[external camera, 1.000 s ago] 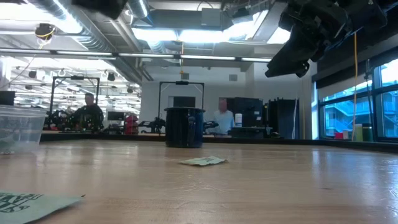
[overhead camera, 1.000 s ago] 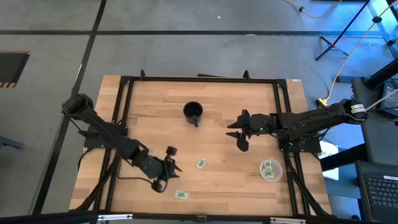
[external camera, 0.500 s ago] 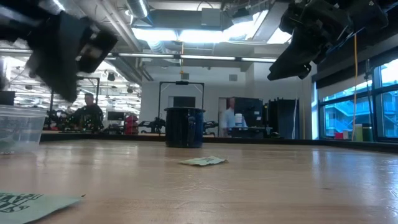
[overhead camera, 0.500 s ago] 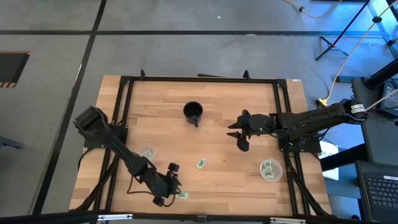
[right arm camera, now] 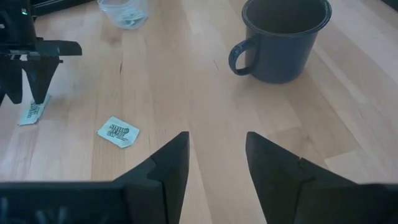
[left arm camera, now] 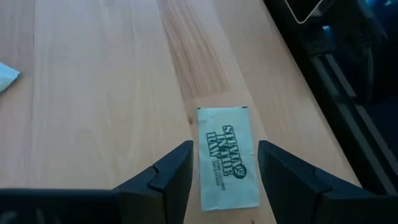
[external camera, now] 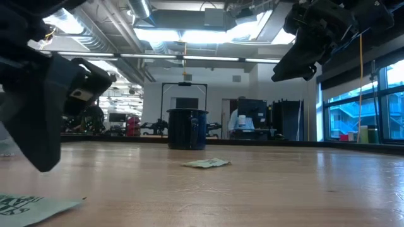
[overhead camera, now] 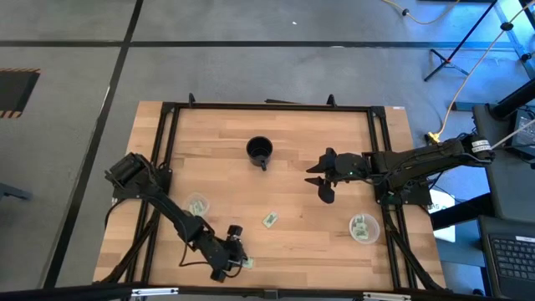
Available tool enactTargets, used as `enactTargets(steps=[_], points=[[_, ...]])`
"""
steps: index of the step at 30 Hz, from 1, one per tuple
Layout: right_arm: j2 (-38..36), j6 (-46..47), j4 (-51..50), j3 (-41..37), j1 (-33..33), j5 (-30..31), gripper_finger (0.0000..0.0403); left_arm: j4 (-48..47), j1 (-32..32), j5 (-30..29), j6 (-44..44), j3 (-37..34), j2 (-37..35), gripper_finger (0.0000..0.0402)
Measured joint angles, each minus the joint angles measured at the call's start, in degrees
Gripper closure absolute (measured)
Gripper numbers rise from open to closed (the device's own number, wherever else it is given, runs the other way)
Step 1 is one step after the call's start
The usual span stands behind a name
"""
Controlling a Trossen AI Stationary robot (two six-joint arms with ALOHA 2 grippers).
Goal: Pick and place Stevia / Truvia into bins
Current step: Put the stevia packet into the left transparent container
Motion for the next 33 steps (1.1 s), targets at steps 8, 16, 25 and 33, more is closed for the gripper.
enactTargets(steps=[8, 16, 25, 33], points=[[0.00, -0.09, -0.02, 0.00, 0.00, 0.00, 0.0240, 0.32, -0.35, -1.67, 2.49, 0.00, 0.00, 0.0228], [0.00, -0.15, -0.31, 0.00, 0.00, 0.00, 0.0240, -0.67, -0.39, -1.37, 2.78, 0.00, 0.00, 0.0227], [0.00, -0.35, -0.39, 0.00, 0.00, 0.02, 0.0240, 5.11, -0.35, 1.36, 2.86, 0.22, 4.92, 0.0228], [0.00, -0.39, -0.50, 0.00, 0.02, 0.04, 0.0240, 2.58, -0.50, -0.82, 2.95, 0.37, 5.27, 0.0248]])
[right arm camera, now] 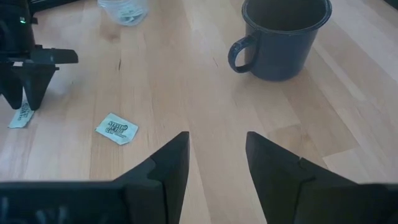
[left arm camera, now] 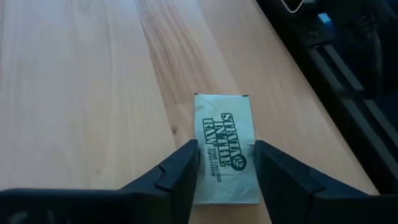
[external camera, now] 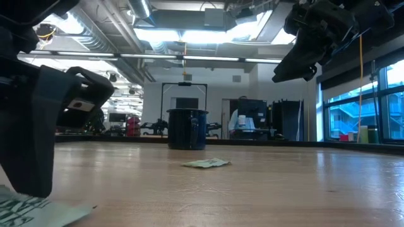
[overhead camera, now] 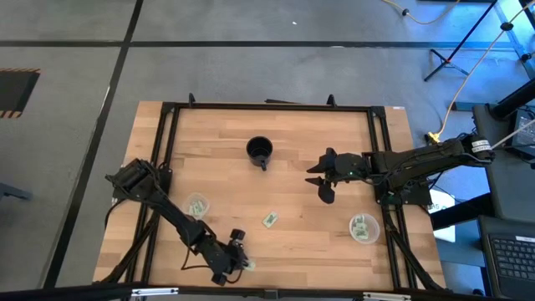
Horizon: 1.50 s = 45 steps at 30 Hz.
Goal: Pick and place Stevia / Truvia into bins
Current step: Put the stevia packet into the left transparent container
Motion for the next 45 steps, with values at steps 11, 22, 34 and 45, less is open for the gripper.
enactTargets(steps=[11, 22, 34, 45], points=[[0.00, -0.04, 0.00, 0.00, -0.01, 0.00, 0.0240, -1.59, 0.09, 0.07, 0.21, -0.17, 0.02, 0.0295], [0.00, -0.04, 0.02, 0.00, -0.02, 0.00, 0.0240, -3.96, 0.07, -1.17, 4.07, -0.62, -3.27, 0.0325], [0.00, -0.04, -0.04, 0.00, 0.00, -0.02, 0.0240, -10.06, 0.07, -4.05, 4.30, -0.68, -6.63, 0.0386], [0.00, -0.24, -0.09, 0.00, 0.00, -0.02, 0.0240, -24.04, 0.04, -6.44, 1.04, -0.51, -19.00, 0.0381]])
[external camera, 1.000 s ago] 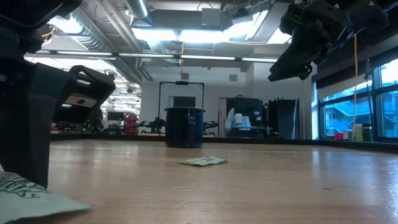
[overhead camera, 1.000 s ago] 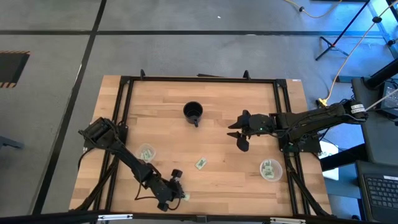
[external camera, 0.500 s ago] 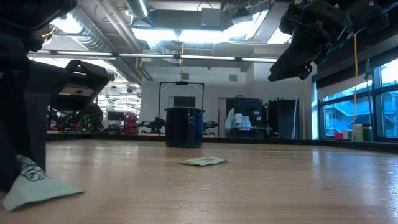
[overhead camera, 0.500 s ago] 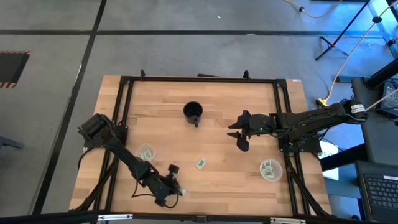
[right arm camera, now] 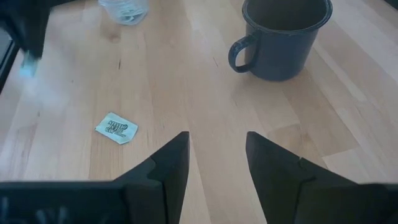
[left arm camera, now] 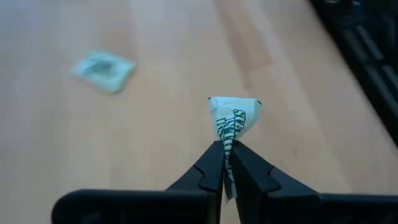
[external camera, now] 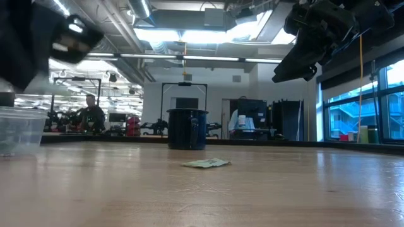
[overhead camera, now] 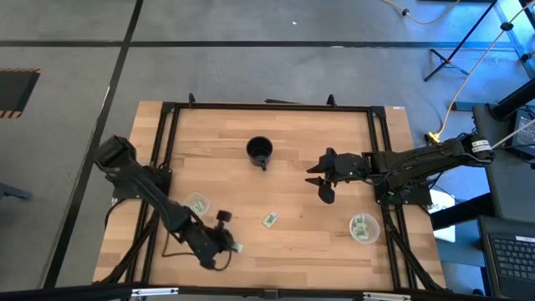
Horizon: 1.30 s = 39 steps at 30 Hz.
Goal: Pick and place Stevia / Truvia into bins
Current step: Put the stevia packet into the left transparent container
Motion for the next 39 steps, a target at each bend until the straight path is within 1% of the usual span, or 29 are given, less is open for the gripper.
enactTargets(steps=[3, 5, 9, 14, 16, 18, 23, 26, 35, 39], points=[[0.00, -0.02, -0.01, 0.00, 0.00, 0.00, 0.0240, -9.51, 0.02, -2.56, -5.09, 0.03, -6.04, 0.0382], [0.00, -0.02, -0.02, 0.00, 0.00, 0.00, 0.0240, -16.42, 0.02, -4.22, -10.64, 0.04, -9.59, 0.0386], [0.00, -0.18, -0.02, 0.00, 0.00, 0.00, 0.0240, -29.51, 0.02, -5.66, -25.29, 0.05, -14.79, 0.0391], [0.00, -1.51, -0.02, 0.00, -0.02, 0.00, 0.0240, -46.26, -1.27, -5.41, -46.22, -0.41, -16.93, 0.0386], [0.00, -1.55, -0.02, 0.00, 0.00, 0.00, 0.0240, -49.85, -2.26, -4.78, -54.29, -1.12, -16.89, 0.0381], [0.00, -1.53, -0.02, 0.00, -0.01, 0.00, 0.0240, -50.92, -3.38, -4.64, -61.65, -2.32, -16.89, 0.0375], [0.00, -3.49, -0.04, 0.00, -0.02, 0.00, 0.0240, -50.51, -4.37, -4.23, -74.08, -5.04, -16.87, 0.0370], [0.00, -4.22, -0.04, 0.00, -0.01, 0.00, 0.0240, -50.47, -4.39, -2.31, -76.40, -5.87, -16.86, 0.0371], [0.00, -4.66, -0.04, 0.00, -0.02, 0.00, 0.0240, -49.05, -4.39, 0.79, -74.89, -7.76, -16.78, 0.0357], [0.00, -5.11, -0.04, 0.00, -0.01, 0.00, 0.0240, -49.00, -4.39, 1.01, -74.86, -7.77, -16.78, 0.0344]])
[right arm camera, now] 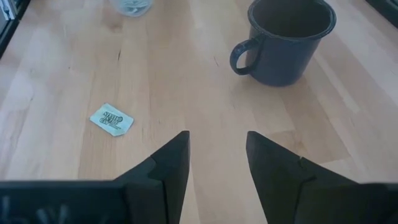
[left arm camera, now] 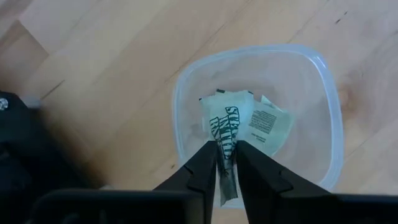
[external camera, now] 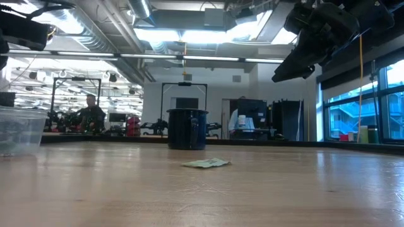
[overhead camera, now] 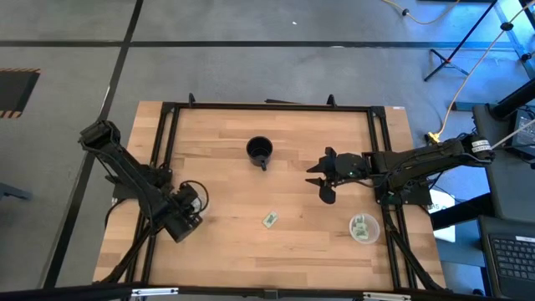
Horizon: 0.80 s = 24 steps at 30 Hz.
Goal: Pick and place Stevia / Truvia into bins
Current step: Put the stevia packet into the left transparent container, then put the stevia packet into the right transparent container
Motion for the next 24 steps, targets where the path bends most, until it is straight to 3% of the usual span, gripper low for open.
enactTargets(steps=[5, 11, 18, 24], points=[[0.01, -0.75, 0.01, 0.00, 0.00, 0.00, 0.0240, 0.00, 0.00, -0.01, 0.30, 0.00, 0.00, 0.0312], [0.00, -0.56, 0.02, 0.00, 0.00, 0.00, 0.0240, -1.24, 0.02, -2.89, 6.67, 1.43, -0.02, 0.0279], [0.00, -0.55, 0.02, 0.00, 0.01, 0.00, 0.0240, -6.92, 1.74, -6.87, 12.31, 7.94, -0.05, 0.0278], [0.00, -0.60, 0.02, 0.00, -0.01, 0.00, 0.0240, -4.89, 5.06, -10.28, 21.06, 11.00, -0.11, 0.0275]])
